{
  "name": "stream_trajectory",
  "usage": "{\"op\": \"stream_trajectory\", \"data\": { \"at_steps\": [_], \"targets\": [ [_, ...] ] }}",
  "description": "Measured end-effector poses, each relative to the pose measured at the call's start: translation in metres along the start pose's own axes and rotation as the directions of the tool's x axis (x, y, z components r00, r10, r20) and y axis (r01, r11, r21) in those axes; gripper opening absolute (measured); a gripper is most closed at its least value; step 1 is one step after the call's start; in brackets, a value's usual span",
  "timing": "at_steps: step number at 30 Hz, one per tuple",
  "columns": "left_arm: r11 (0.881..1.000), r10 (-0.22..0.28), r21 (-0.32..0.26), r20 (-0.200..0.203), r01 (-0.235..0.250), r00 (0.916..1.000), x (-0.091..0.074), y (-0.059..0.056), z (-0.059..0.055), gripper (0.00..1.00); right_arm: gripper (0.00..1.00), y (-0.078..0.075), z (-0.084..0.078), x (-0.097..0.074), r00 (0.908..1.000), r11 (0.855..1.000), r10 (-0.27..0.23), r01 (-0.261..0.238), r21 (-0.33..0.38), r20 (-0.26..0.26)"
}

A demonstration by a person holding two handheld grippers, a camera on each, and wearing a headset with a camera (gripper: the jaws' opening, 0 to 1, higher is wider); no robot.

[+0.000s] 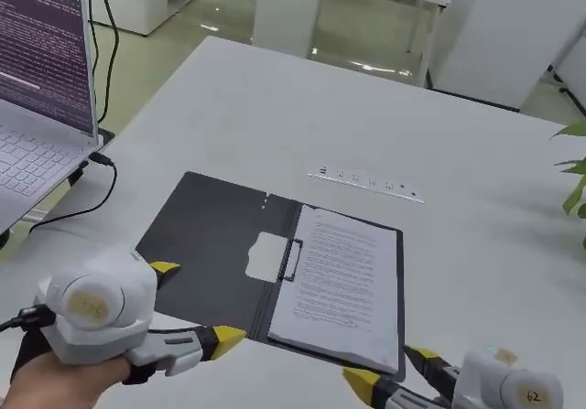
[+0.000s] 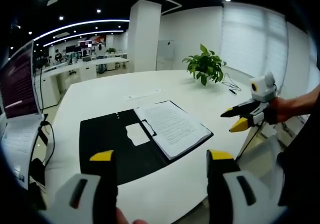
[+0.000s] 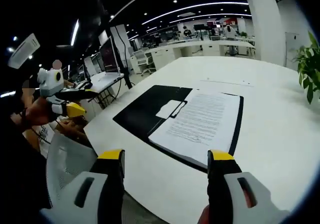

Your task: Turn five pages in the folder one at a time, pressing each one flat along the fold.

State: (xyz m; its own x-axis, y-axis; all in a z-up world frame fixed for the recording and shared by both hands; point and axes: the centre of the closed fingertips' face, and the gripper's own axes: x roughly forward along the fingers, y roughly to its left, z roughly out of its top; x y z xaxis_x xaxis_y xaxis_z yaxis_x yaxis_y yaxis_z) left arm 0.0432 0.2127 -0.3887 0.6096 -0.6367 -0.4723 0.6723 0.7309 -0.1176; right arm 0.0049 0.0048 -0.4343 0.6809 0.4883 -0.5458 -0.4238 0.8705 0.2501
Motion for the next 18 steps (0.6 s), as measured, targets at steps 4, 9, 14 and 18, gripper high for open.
{"op": "stream_trajectory", "data": {
  "at_steps": [4, 9, 14, 18],
  "targets": [
    [1.000, 0.005, -0.006, 0.012, -0.005, 0.9999, -0.0008, 0.0019, 0.0025, 0.73, 0.66, -0.0011, 0.0010, 0.0001, 1.0000, 1.000, -0.002, 0.002, 0.000, 0.000],
    [1.000, 0.003, 0.000, 0.012, -0.003, 0.9999, -0.0015, 0.0026, 0.0032, 0.74, 0.65, 0.0006, 0.0015, 0.0002, 1.0000, 1.000, 0.003, -0.003, -0.003, -0.005],
    [1.000, 0.005, -0.006, 0.017, -0.005, 0.9998, -0.0019, 0.0032, 0.0035, 0.74, 0.65, 0.0003, 0.0020, -0.0001, 1.0000, 1.000, 0.001, -0.001, -0.001, -0.003],
    [1.000, -0.001, 0.001, 0.012, 0.001, 0.9999, -0.0003, 0.0019, 0.0028, 0.74, 0.65, 0.0000, 0.0020, -0.0006, 1.0000, 1.000, -0.001, 0.001, -0.002, -0.003]
  ]
}}
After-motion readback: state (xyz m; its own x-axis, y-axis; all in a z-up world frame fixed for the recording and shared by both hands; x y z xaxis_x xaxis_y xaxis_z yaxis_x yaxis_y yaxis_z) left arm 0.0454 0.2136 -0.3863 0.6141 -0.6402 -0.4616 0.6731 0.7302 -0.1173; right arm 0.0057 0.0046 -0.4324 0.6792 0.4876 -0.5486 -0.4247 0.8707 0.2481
